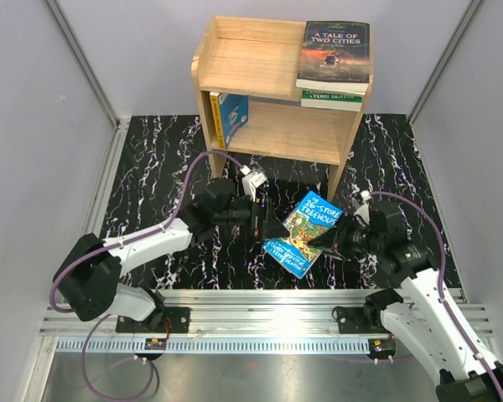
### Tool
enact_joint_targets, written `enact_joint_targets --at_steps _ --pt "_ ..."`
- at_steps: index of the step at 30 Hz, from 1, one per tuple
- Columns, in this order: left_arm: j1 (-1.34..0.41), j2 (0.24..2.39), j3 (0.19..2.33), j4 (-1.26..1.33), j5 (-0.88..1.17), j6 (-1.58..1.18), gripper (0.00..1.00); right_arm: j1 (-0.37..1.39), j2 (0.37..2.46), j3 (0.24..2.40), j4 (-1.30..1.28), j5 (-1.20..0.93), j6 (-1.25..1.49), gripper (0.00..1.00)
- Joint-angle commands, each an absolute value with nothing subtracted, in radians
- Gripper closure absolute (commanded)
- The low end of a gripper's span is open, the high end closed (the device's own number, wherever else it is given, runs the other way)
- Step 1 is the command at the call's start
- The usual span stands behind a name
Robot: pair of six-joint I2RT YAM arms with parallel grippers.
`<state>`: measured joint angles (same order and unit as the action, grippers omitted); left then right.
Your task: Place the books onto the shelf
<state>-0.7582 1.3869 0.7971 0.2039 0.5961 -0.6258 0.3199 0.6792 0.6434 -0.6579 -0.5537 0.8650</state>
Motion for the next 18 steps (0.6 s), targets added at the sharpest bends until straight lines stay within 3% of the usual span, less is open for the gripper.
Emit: enact_joint_targets --at_steps 1,7,9,10,11,13,15,17,18 --pt "-0.758 1.364 0.799 0.253 0.658 -0.629 0.01 0.322 0.614 0.655 -0.496 -0.736 0.931 1.00" --pt "-0.759 1.361 0.827 0.244 0.673 -0.638 0.01 0.322 0.571 0.612 -0.345 -0.845 1.018 1.00" --pt "-0.759 1.351 0.825 0.277 0.695 -0.666 0.06 0.322 0.566 0.592 -0.316 -0.861 1.035 1.00" --pt "-0.761 1.345 0.827 0.311 0.716 -0.693 0.10 0.322 0.565 0.588 -0.316 -0.858 1.034 1.00" --pt "-0.767 1.335 0.831 0.330 0.729 -0.706 0.24 0.322 0.560 0.583 -0.318 -0.854 1.031 1.00" --pt "-0.778 1.327 0.847 0.356 0.764 -0.732 0.37 0.322 0.554 0.577 -0.331 -0.839 1.019 1.00" --pt "-0.833 1.328 0.899 0.357 0.810 -0.729 0.44 0.322 0.543 0.560 -0.319 -0.830 1.025 1.00" --pt "-0.912 1.345 0.968 0.220 0.839 -0.657 0.49 0.322 0.531 0.543 -0.296 -0.831 1.037 1.00" --pt "-0.961 1.374 1.045 0.074 0.838 -0.579 0.57 0.322 0.529 0.540 -0.281 -0.828 1.051 1.00"
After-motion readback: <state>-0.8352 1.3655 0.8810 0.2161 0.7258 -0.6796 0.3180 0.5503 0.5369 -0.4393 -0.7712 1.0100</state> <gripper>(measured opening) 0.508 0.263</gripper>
